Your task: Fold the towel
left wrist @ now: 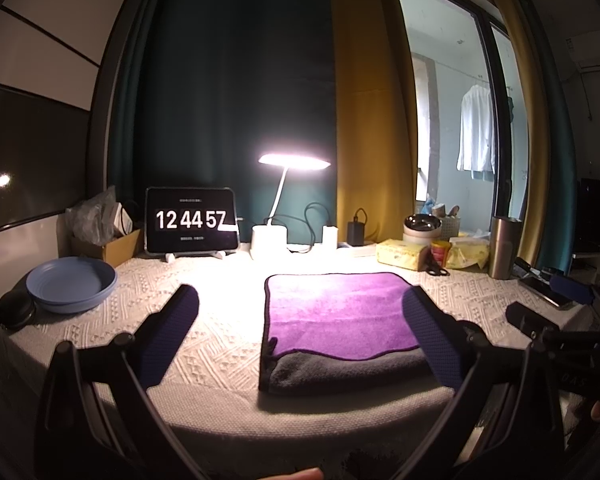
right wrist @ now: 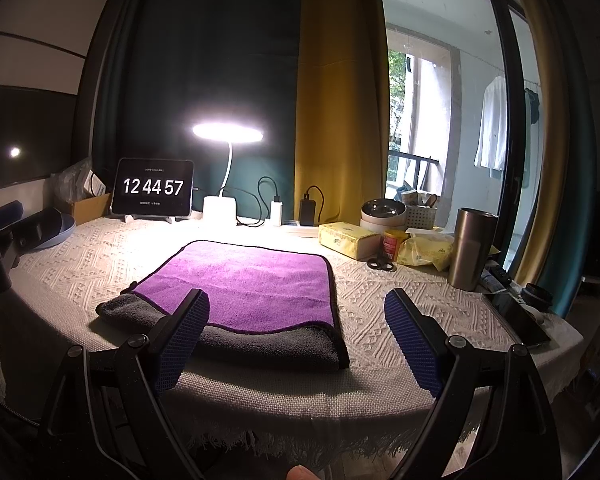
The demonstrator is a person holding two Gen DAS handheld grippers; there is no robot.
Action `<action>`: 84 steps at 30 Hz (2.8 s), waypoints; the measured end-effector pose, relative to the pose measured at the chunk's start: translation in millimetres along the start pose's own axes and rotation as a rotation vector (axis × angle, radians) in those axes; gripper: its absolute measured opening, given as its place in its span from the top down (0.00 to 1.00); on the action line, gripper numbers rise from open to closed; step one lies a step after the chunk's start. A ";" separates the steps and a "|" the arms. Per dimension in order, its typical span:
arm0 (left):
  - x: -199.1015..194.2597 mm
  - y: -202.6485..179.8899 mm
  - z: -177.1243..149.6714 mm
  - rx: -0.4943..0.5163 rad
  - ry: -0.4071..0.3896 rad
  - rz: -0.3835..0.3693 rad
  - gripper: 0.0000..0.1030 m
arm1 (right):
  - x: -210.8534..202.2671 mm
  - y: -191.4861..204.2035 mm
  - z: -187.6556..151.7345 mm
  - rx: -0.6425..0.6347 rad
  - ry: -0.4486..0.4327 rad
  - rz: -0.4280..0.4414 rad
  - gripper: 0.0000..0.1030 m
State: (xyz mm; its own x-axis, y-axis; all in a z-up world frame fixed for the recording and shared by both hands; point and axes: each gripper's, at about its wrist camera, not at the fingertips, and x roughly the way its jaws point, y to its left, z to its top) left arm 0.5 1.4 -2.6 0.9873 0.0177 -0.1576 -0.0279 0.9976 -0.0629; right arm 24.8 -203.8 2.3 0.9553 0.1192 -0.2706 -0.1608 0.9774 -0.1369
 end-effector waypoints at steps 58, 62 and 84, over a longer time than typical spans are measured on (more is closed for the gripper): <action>143.1 7.1 -68.2 0.057 0.508 -0.144 0.78 | 137.4 -36.6 -42.8 0.072 0.375 0.159 0.90; 135.1 -0.4 -61.2 0.098 0.470 -0.146 0.86 | 131.1 -40.3 -37.2 0.066 0.335 0.141 0.94; 151.5 -2.1 10.2 0.157 0.280 -0.152 0.87 | 142.3 -43.2 30.3 -0.007 0.099 0.107 0.94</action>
State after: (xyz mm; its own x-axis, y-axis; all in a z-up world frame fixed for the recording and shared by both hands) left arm 151.7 2.6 -16.3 0.8964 -0.1295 -0.4239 0.1622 0.9859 0.0420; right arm 175.2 -223.8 -1.4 0.9034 0.2043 -0.3770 -0.2623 0.9588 -0.1088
